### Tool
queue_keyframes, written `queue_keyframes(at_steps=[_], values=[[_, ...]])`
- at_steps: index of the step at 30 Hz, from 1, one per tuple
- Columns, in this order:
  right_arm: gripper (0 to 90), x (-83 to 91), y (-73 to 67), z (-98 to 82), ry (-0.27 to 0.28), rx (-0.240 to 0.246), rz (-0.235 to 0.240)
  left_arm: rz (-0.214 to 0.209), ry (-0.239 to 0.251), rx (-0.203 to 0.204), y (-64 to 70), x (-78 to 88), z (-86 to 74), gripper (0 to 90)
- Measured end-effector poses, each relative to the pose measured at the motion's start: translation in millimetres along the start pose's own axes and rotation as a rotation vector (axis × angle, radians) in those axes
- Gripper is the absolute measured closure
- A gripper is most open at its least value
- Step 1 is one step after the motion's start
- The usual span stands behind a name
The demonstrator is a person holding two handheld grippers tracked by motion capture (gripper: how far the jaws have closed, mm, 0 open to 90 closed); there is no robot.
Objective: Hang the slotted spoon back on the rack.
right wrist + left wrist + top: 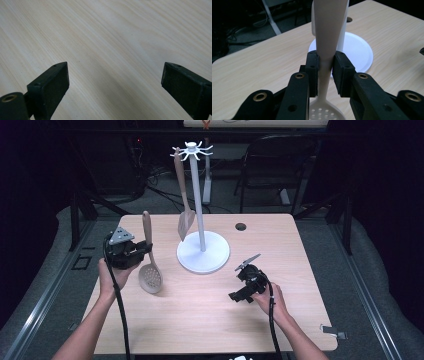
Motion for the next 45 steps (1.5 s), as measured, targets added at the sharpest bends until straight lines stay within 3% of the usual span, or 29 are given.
queue_keyframes(at_steps=[8, 22, 34, 39, 41, 45], values=[[7.4, -0.8, -0.3, 1.4, 0.008, -0.005, 0.001, 0.001, 0.034, -0.002, 2.8, 2.7, 5.6, 75.5], [7.4, -1.4, 1.3, 3.5, 0.020, -0.004, -0.011, 0.000, 0.028, -0.051, 9.2, 3.3, 29.1, 75.5], [7.4, -0.2, 2.6, 2.7, 0.020, -0.005, -0.021, 0.002, 0.029, -0.065, 11.8, -5.9, 46.0, 75.5], [7.5, -0.7, 4.2, 3.3, 0.043, -0.020, -0.015, -0.010, 0.035, -0.079, 14.8, -7.2, 60.6, 75.5], [7.5, 1.0, 6.4, 2.0, 0.022, -0.009, -0.022, -0.008, 0.039, -0.090, 15.2, -7.4, 65.9, 75.5], [7.5, 5.9, 8.4, 3.5, 0.044, -0.020, -0.031, -0.018, 0.043, -0.078, 15.8, -8.5, 74.3, 75.4]])
Point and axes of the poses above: each handheld gripper's, and its own axes: x roughly backward along the jaws, z roughly out of its top, y roughly to its right, the point moved 8 cm from there along -x, roughly forward along the jaws, and after that the axes turned 2 degrees about z, right-handed, at the moved point
